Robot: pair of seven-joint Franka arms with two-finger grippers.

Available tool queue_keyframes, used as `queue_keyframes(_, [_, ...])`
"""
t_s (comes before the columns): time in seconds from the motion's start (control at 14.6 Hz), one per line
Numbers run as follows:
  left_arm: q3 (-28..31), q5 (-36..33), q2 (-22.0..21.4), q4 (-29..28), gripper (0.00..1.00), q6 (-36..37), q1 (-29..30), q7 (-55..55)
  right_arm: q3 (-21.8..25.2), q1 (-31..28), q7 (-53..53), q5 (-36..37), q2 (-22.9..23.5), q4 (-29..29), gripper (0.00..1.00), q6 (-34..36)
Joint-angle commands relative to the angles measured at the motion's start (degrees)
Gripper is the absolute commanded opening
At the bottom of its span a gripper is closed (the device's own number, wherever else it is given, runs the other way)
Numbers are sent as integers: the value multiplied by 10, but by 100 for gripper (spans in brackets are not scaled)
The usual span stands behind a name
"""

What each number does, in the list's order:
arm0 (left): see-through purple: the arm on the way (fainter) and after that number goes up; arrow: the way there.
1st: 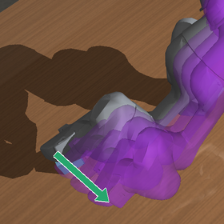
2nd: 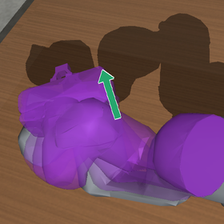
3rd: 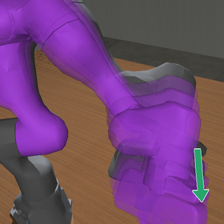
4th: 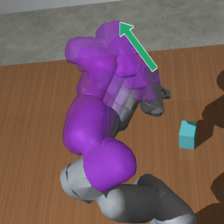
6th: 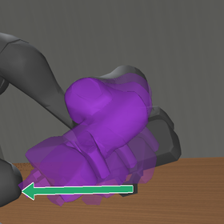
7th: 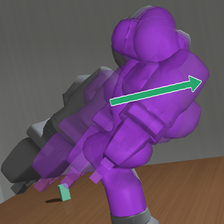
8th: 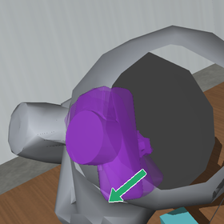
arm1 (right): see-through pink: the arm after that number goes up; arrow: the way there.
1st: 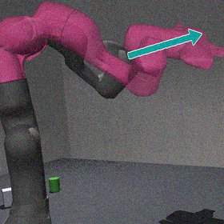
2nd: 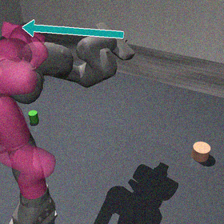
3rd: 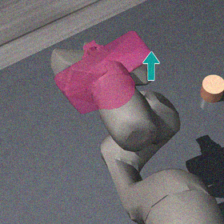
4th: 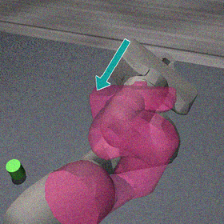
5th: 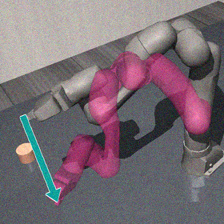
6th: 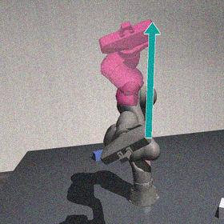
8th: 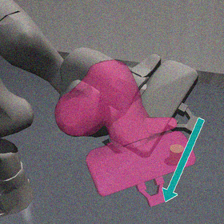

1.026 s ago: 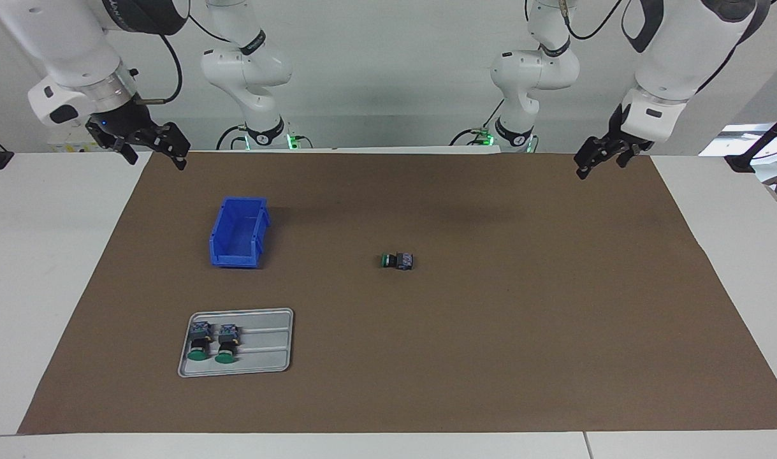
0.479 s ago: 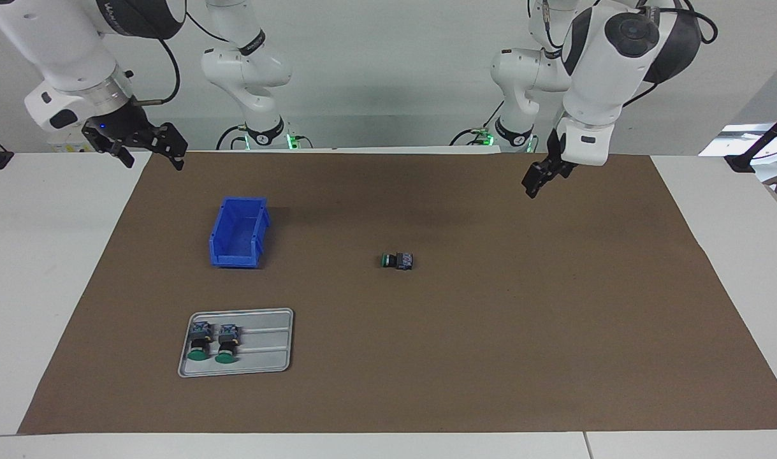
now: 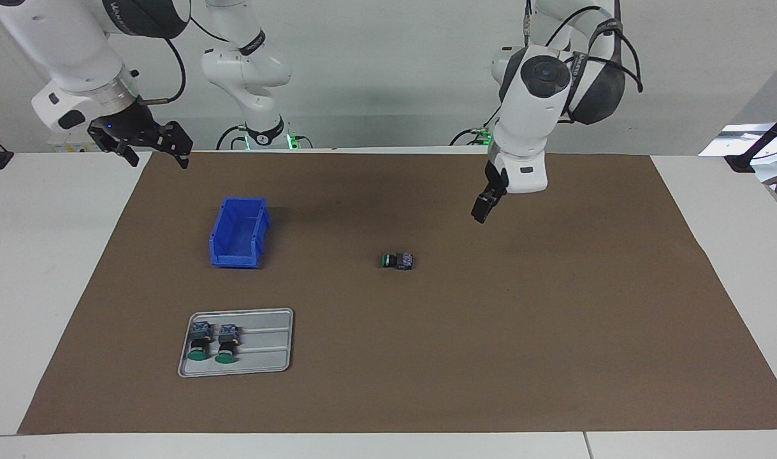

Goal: Place and press button with both arms
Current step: 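Move the left gripper over the black-and-green button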

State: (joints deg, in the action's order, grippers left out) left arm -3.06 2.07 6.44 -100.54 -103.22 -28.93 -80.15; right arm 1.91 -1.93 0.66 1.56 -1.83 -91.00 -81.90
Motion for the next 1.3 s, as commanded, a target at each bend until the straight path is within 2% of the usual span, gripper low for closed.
queue_keyframes(0.0, [10, 9, 41, 26, 100, -32, -38, -106, -5, -8, 13, 1, -11, -9, 99, 3])
queue_keyframes(0.27, [10, 9, 93, 29, 100, -100, -86, -258, -5, -7, 13, 1, -11, -9, 99, 3])
queue_keyframes(0.41, [10, 7, 110, 29, 100, -111, -112, -302, -5, -8, 13, 1, -11, -9, 99, 3])
queue_keyframes(0.48, [11, 7, 131, 38, 100, -114, -123, -327, -5, -8, 13, 1, -10, -9, 99, 3])
queue_keyframes(0.55, [11, 6, 166, 79, 100, -112, -126, -345, -5, -7, 13, 1, -11, -9, 99, 3])
queue_keyframes(0.62, [11, 6, 184, 96, 100, -111, -127, -358, -5, -7, 13, 1, -10, -9, 99, 3])
queue_keyframes(1.23, [11, -24, 230, 90, 99, -179, -141, -411, -5, -7, 13, 1, -11, -9, 99, 3])
